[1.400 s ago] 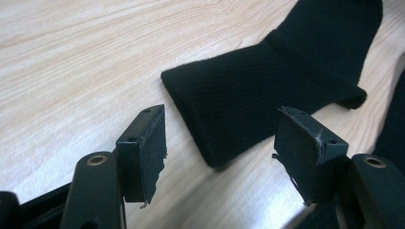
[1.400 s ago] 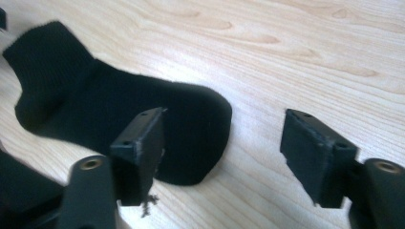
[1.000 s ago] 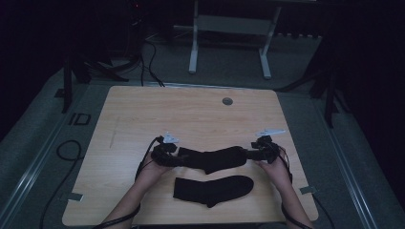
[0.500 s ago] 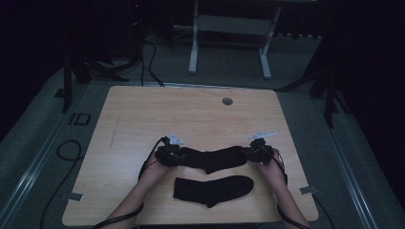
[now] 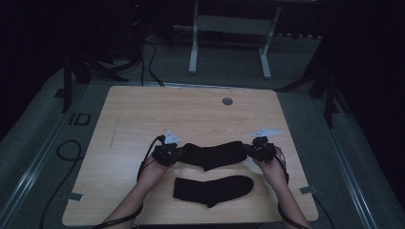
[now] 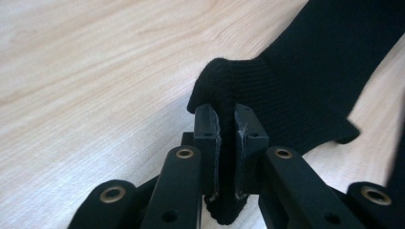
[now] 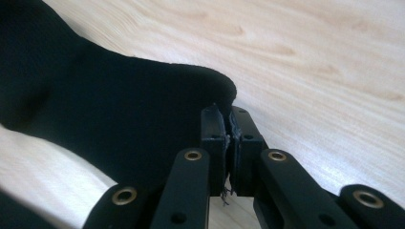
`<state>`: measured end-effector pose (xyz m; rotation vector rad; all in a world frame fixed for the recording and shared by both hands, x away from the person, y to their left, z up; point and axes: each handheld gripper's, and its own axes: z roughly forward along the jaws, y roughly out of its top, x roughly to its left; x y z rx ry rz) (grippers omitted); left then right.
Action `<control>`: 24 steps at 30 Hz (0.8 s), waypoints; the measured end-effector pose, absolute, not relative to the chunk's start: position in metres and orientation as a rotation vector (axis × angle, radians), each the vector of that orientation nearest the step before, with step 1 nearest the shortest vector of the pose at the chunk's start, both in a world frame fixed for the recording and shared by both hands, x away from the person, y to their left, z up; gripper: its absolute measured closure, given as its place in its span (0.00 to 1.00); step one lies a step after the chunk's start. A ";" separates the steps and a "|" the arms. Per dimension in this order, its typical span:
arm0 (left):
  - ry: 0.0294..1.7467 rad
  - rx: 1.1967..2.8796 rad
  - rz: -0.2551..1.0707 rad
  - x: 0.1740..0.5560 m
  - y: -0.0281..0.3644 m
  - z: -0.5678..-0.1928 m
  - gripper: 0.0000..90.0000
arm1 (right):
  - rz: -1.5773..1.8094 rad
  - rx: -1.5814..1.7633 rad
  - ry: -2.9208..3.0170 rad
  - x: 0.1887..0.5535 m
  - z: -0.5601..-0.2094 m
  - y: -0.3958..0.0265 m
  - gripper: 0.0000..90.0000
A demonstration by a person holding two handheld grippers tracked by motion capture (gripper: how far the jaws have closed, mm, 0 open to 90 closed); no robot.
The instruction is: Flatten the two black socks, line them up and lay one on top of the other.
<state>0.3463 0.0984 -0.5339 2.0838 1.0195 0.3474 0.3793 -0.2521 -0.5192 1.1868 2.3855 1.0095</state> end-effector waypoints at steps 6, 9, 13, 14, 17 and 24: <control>0.998 2.080 0.381 0.332 0.103 -0.514 0.92 | 1.045 1.107 2.374 0.365 -0.495 -0.250 0.96; 0.990 2.081 0.380 0.324 0.105 -0.507 0.92 | 1.062 1.080 2.376 0.357 -0.487 -0.249 0.96; 0.966 2.089 0.382 0.311 0.107 -0.498 0.92 | 1.081 1.053 2.379 0.344 -0.480 -0.251 0.96; 0.962 2.085 0.385 0.307 0.108 -0.496 0.92 | 1.086 1.048 2.380 0.340 -0.479 -0.252 0.96; 0.954 2.077 0.375 0.298 0.109 -0.491 0.92 | 1.102 1.036 2.382 0.331 -0.476 -0.255 0.96; 0.935 2.071 0.362 0.276 0.109 -0.483 0.92 | 1.117 1.008 2.393 0.307 -0.472 -0.261 0.96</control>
